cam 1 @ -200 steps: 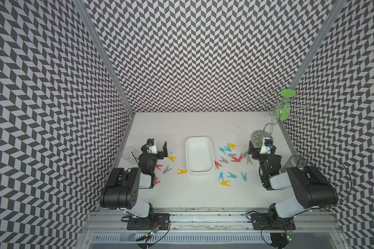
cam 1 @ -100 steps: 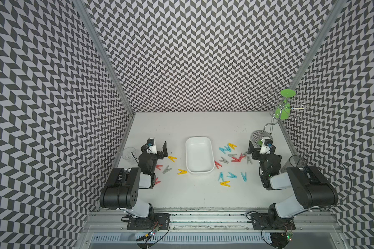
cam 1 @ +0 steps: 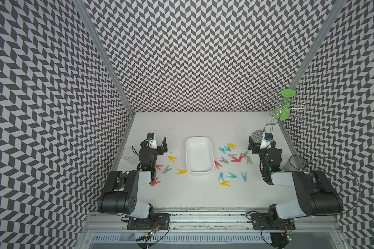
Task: Put the clothespins into the storage box
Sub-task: Pick up the clothespin from the center of the board.
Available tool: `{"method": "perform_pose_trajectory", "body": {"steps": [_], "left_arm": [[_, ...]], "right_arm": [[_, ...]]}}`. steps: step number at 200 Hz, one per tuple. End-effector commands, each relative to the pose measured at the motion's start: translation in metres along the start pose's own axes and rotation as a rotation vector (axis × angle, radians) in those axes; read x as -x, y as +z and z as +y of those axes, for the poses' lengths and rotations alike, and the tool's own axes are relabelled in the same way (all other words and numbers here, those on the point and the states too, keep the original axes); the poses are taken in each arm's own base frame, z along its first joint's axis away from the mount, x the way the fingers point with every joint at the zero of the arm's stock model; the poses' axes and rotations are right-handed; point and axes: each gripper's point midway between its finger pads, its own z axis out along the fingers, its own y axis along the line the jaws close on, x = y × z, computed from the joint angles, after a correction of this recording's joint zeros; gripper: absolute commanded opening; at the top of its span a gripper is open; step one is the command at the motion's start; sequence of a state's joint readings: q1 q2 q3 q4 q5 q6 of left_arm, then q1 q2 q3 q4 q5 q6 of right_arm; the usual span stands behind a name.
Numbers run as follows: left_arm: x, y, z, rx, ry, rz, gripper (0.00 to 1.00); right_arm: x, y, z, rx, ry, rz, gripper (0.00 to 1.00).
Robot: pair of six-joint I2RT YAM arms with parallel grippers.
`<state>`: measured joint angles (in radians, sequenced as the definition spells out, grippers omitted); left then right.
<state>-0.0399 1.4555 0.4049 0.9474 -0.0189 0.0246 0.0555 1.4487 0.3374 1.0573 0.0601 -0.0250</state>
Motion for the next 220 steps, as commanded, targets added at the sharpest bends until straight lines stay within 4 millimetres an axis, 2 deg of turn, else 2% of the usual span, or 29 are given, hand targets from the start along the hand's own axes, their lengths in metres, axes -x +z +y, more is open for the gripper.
{"method": "perform_pose_trajectory", "body": {"steps": [1, 22, 41, 71, 95, 114, 132, 143, 154, 162, 178, 197, 220], "left_arm": [[-0.001, 0.009, 0.003, 0.071, -0.008, 0.119, 1.0], [0.006, 0.02, 0.007, 0.125, -0.053, 0.19, 1.0], [0.006, 0.023, 0.009, 0.152, -0.118, 0.245, 1.0], [-0.013, 0.016, 0.013, 0.219, -0.223, 0.387, 1.0], [-0.013, 0.005, 0.015, 0.273, -0.322, 0.432, 1.0], [-0.013, -0.004, -0.003, 0.273, -0.363, 0.489, 1.0], [-0.015, -0.014, -0.024, 0.247, -0.362, 0.54, 1.0], [-0.021, -0.021, -0.035, 0.226, -0.38, 0.581, 1.0], [-0.028, -0.026, -0.051, 0.149, -0.391, 0.623, 1.0], [-0.035, -0.031, -0.062, 0.089, -0.393, 0.663, 1.0], [-0.042, -0.043, -0.074, 0.059, -0.403, 0.717, 1.0], [-0.03, -0.052, -0.087, 0.0, -0.388, 0.693, 1.0], [-0.017, -0.054, -0.09, -0.019, -0.335, 0.672, 1.0]], "right_arm": [[0.01, -0.003, 0.006, 0.04, -0.009, -0.006, 0.99], [0.004, 0.009, 0.014, 0.061, 0.016, 0.095, 0.99], [0.001, 0.019, 0.025, 0.097, 0.054, 0.167, 0.99], [-0.008, 0.029, 0.063, 0.123, -0.019, 0.277, 0.99], [-0.009, 0.029, 0.096, 0.183, -0.004, 0.338, 0.96], [-0.012, 0.027, 0.123, 0.241, 0.019, 0.404, 0.92], [-0.016, 0.022, 0.139, 0.272, 0.023, 0.458, 0.87], [-0.019, 0.02, 0.143, 0.276, 0.048, 0.492, 0.79], [-0.021, 0.02, 0.148, 0.298, 0.057, 0.531, 0.69], [-0.025, 0.019, 0.153, 0.32, 0.046, 0.57, 0.65], [-0.036, 0.021, 0.152, 0.305, 0.018, 0.64, 0.6], [-0.041, 0.027, 0.149, 0.286, -0.03, 0.684, 0.55], [-0.054, 0.029, 0.148, 0.291, -0.053, 0.753, 0.49]]}}
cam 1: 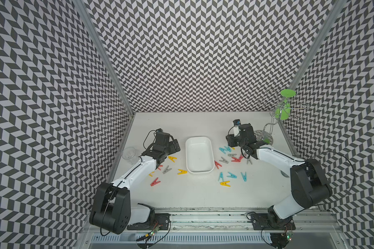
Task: Put the clothespins into the storage box
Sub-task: Pick up the clothespin from the center of the board.
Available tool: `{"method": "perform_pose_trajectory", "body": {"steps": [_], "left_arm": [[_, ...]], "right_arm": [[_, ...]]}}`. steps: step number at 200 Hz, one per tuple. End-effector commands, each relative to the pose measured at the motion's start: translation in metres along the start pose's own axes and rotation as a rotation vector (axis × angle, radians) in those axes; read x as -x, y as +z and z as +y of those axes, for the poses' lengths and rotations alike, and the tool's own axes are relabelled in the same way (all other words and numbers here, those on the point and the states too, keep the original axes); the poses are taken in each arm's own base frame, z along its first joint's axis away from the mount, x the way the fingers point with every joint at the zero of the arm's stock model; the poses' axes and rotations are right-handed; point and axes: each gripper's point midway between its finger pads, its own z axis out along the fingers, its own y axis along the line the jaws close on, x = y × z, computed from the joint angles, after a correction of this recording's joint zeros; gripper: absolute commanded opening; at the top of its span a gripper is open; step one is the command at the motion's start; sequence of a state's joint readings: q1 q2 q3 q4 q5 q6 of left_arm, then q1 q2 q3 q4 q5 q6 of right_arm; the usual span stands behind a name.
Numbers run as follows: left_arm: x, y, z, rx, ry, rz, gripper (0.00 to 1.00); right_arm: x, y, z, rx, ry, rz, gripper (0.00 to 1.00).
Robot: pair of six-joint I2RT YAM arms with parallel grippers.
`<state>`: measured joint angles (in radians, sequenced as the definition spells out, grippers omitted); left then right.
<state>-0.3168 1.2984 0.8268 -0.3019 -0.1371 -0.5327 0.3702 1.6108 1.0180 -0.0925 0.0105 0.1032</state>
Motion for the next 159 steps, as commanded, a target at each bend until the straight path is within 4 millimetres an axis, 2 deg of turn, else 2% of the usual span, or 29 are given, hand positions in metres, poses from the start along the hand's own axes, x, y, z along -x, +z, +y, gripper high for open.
{"method": "perform_pose_trajectory", "body": {"steps": [1, 49, 82, 105, 159], "left_arm": [[0.001, -0.015, -0.012, -0.031, 0.046, 0.01, 1.0], [-0.009, -0.018, 0.002, 0.041, 0.05, 0.069, 1.0], [-0.009, -0.027, 0.004, 0.044, 0.022, 0.065, 1.0], [-0.008, -0.03, 0.008, 0.061, 0.029, 0.068, 1.0], [-0.007, -0.033, 0.017, 0.076, 0.013, 0.069, 1.0]], "right_arm": [[-0.018, 0.007, -0.004, -0.01, -0.02, 0.111, 0.49], [-0.047, 0.029, -0.027, -0.019, 0.075, 0.212, 0.4], [-0.04, 0.035, -0.028, 0.005, 0.138, 0.197, 0.38], [-0.047, 0.042, -0.027, 0.009, 0.144, 0.241, 0.34], [-0.071, 0.038, -0.036, -0.036, 0.166, 0.266, 0.34]]}}
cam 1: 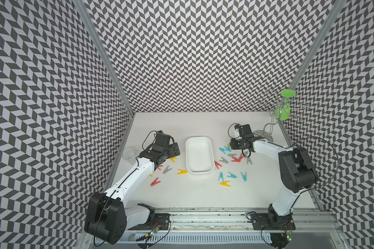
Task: Put the clothespins into the storage box
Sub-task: Pick up the clothespin from the center of the board.
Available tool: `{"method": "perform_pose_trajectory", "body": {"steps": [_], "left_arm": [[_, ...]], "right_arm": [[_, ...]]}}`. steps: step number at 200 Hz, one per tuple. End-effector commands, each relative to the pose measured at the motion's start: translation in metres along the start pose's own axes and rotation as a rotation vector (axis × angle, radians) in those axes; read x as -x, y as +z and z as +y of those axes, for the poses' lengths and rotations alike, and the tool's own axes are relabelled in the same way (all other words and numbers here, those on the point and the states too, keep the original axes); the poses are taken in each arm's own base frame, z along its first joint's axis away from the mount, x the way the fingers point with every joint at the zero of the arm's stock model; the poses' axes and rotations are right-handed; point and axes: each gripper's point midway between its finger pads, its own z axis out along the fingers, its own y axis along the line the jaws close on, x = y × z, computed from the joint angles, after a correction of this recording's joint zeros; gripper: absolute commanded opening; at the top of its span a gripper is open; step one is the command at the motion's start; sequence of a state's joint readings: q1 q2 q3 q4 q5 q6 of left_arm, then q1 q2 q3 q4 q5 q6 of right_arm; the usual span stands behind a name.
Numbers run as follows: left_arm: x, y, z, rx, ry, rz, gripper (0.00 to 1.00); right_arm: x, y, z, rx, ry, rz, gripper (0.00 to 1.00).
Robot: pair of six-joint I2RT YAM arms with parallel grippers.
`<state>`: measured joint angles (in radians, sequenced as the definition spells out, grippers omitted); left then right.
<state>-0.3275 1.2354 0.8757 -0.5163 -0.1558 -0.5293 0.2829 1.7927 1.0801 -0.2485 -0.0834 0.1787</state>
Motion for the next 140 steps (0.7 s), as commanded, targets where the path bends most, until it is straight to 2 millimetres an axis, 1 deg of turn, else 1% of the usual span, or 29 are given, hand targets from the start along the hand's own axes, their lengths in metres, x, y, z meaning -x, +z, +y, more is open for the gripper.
{"method": "perform_pose_trajectory", "body": {"steps": [1, 22, 50, 90, 120, 140], "left_arm": [[0.004, -0.007, 0.007, 0.015, -0.014, -0.01, 1.0], [0.006, -0.009, 0.007, 0.01, -0.018, -0.018, 1.0], [0.008, -0.008, 0.009, -0.008, -0.043, -0.013, 1.0], [0.013, -0.009, 0.014, -0.019, -0.077, -0.022, 1.0], [0.016, -0.01, 0.017, -0.02, -0.087, -0.028, 1.0], [0.014, -0.009, 0.018, -0.02, -0.09, -0.023, 1.0]], "right_arm": [[-0.004, 0.001, -0.005, -0.016, 0.02, -0.008, 0.33], [-0.007, 0.004, -0.006, -0.014, 0.026, -0.004, 0.33], [-0.008, 0.011, -0.013, -0.041, 0.046, -0.009, 0.33], [-0.006, 0.016, -0.02, -0.054, 0.048, -0.006, 0.33], [-0.009, 0.021, -0.019, -0.04, 0.043, 0.005, 0.33], [-0.012, 0.024, -0.016, -0.025, 0.042, 0.014, 0.33]]}}
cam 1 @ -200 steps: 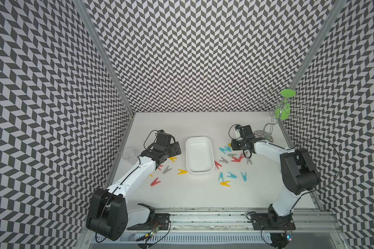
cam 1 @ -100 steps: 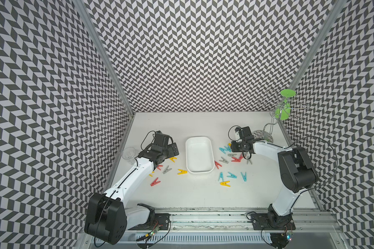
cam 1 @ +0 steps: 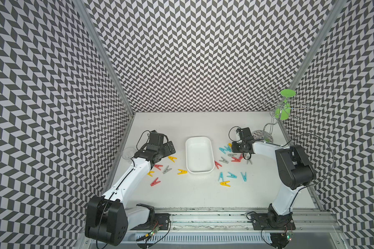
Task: Put the clothespins into the storage box
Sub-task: Pick up the clothespin from the center of the board.
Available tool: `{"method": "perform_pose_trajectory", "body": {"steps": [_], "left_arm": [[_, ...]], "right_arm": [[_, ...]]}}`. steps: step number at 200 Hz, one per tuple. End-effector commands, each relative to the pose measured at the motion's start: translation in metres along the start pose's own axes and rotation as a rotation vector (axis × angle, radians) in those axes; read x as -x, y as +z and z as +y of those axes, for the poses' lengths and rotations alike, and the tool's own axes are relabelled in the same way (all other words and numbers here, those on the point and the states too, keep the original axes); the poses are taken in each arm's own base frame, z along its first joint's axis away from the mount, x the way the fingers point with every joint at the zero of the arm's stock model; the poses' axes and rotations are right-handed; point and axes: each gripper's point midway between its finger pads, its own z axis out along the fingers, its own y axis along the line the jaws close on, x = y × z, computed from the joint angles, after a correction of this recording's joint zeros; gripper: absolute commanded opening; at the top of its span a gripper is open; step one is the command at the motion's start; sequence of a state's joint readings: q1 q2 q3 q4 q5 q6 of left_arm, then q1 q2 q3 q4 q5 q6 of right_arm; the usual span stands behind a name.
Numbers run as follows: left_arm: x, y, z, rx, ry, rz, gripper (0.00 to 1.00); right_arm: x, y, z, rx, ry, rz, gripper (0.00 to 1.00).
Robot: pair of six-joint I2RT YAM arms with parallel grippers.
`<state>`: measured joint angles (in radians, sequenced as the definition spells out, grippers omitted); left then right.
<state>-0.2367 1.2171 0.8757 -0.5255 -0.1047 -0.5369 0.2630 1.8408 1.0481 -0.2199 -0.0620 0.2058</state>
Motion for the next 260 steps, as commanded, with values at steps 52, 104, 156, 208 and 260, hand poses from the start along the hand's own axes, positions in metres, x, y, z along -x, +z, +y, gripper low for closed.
{"method": "perform_pose_trajectory", "body": {"steps": [52, 104, 156, 208, 260], "left_arm": [[0.009, -0.011, -0.007, -0.056, -0.025, -0.025, 1.0], [0.01, -0.01, -0.005, -0.055, -0.022, -0.024, 1.0], [0.006, -0.008, -0.004, -0.057, -0.031, -0.02, 1.0], [0.002, -0.005, 0.002, -0.033, -0.033, -0.011, 1.0], [0.007, -0.009, 0.005, -0.004, -0.026, -0.01, 1.0]], "right_arm": [[0.003, 0.013, 0.007, -0.001, -0.011, -0.019, 0.27], [-0.005, 0.022, 0.005, -0.026, -0.002, 0.004, 0.16], [0.011, 0.012, 0.01, -0.019, -0.024, -0.025, 0.07], [0.057, -0.039, 0.045, -0.017, -0.101, -0.129, 0.06], [0.035, -0.099, 0.14, 0.214, -0.214, -0.145, 0.06]]}}
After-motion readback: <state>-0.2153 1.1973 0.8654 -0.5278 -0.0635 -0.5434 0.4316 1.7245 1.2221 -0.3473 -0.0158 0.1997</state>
